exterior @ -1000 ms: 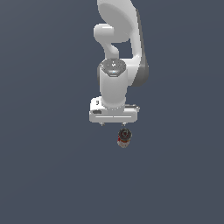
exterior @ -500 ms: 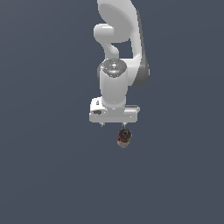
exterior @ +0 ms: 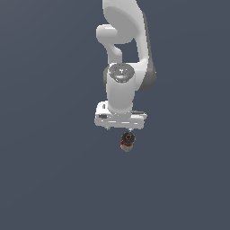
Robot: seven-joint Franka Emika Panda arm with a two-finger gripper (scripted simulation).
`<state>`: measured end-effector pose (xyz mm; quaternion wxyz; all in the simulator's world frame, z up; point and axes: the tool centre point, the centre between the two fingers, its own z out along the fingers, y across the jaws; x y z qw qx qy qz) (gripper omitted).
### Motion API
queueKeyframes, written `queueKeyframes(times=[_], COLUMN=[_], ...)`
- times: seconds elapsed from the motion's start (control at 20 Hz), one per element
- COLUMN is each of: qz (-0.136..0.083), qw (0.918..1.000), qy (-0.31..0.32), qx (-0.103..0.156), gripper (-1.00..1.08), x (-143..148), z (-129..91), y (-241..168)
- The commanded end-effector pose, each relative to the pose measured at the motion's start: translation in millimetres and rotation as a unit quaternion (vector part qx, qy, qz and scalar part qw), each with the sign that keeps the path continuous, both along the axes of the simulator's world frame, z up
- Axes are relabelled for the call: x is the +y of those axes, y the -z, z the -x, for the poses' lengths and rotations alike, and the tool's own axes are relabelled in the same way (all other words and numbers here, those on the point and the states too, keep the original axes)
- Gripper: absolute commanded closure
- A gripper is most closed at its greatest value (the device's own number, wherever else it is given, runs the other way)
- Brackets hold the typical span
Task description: Pick up the object and move it to a goal position.
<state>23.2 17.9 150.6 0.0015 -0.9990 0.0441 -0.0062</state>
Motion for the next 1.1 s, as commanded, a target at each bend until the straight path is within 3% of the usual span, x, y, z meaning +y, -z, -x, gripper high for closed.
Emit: queueKeyframes(times=[0.0, 0.55, 1.05], qz=[0.000, 0.000, 0.000], qw=[0.9998, 0.9925, 0.9859], qy=[0.019, 0.122, 0.167], qx=[0.001, 0.005, 0.006], gripper=[-0.92, -0.92, -0.92], x=[5, 33, 46], z=[-2, -12, -16], y=[3, 16, 23])
